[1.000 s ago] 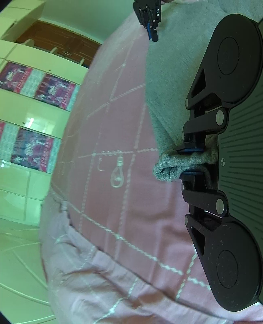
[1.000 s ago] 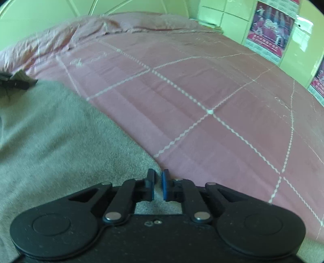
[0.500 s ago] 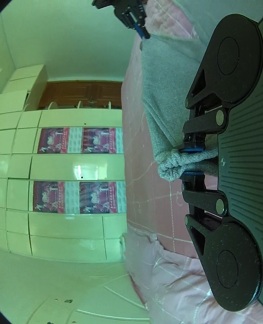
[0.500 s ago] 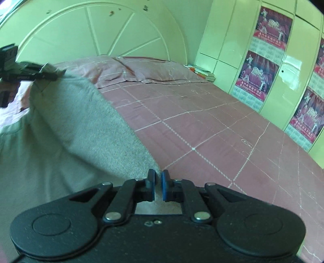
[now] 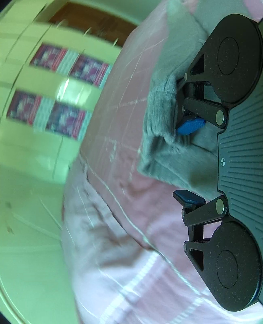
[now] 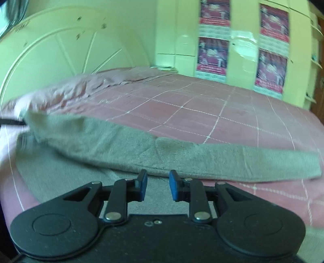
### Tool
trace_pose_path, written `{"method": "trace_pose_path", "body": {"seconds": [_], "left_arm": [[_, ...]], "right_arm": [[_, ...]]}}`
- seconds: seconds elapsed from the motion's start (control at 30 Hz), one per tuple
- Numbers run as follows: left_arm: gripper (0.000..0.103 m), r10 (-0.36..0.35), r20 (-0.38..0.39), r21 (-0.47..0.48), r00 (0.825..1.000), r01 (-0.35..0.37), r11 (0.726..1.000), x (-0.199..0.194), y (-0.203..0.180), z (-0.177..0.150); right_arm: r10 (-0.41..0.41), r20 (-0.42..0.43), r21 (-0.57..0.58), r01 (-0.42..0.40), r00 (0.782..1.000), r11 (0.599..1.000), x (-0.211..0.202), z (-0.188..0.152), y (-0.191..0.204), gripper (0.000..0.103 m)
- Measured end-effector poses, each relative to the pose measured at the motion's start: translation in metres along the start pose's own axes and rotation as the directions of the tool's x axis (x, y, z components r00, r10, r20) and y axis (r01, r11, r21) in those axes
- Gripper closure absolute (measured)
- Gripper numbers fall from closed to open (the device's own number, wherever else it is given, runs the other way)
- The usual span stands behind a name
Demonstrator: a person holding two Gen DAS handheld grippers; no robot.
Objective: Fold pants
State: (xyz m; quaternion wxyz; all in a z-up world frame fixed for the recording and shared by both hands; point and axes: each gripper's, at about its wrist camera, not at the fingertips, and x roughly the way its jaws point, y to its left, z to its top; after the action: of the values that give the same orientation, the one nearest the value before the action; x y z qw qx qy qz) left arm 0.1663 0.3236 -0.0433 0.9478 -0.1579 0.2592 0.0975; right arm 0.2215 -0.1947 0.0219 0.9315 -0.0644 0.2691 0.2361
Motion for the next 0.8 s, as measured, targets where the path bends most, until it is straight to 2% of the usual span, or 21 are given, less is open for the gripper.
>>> {"method": "trace_pose_path", "body": {"seconds": [0.1,0.17,0.3,0.43,0.57,0.63,0.7,0.73,0.8], "left_arm": [[0.042,0.030,-0.002,-0.081,1.000,-0.030,0.996,-0.013,0.000,-0.006],[0.042,-0.024,0.012,-0.152,1.000,0.026,0.988,-0.022,-0.002,-0.009],[0.042,-0.120,0.025,-0.254,0.992,0.122,0.959,-0.022,-0.016,-0.014],[0.042,-0.117,-0.021,-0.313,0.993,0.104,0.944,0.001,-0.031,-0.030],[0.042,-0.118,-0.028,-0.354,0.993,0.101,0.930,0.016,-0.042,-0.043],[0.042,-0.132,-0.020,-0.391,0.991,0.114,0.913,0.024,-0.042,-0.045],[0.042,-0.145,-0.001,-0.425,0.989,0.131,0.896,0.031,-0.040,-0.045],[0.042,-0.158,0.013,-0.452,0.987,0.147,0.880,0.034,-0.037,-0.044],[0.042,-0.170,0.030,-0.503,0.985,0.162,0.849,0.041,-0.031,-0.043]], "right_arm": [[0.004,0.010,0.012,-0.004,1.000,1.000,-0.002,0.000,0.004,0.081],[-0.001,0.015,0.019,0.001,1.000,1.000,-0.003,-0.005,0.007,0.076],[-0.046,-0.004,0.098,0.046,0.999,0.994,0.011,-0.005,0.007,0.075],[-0.096,-0.012,0.173,0.097,0.995,0.980,0.028,-0.005,0.005,0.074],[-0.080,-0.043,0.289,0.089,0.996,0.953,0.048,-0.013,-0.002,0.069],[-0.058,-0.057,0.374,0.075,0.997,0.924,0.059,-0.019,-0.011,0.067],[-0.026,-0.067,0.480,0.055,0.997,0.876,0.073,-0.024,-0.023,0.063],[-0.010,-0.068,0.536,0.045,0.998,0.843,0.080,-0.027,-0.030,0.063],[0.021,-0.064,0.660,0.026,0.998,0.751,0.094,-0.033,-0.050,0.063]]}}
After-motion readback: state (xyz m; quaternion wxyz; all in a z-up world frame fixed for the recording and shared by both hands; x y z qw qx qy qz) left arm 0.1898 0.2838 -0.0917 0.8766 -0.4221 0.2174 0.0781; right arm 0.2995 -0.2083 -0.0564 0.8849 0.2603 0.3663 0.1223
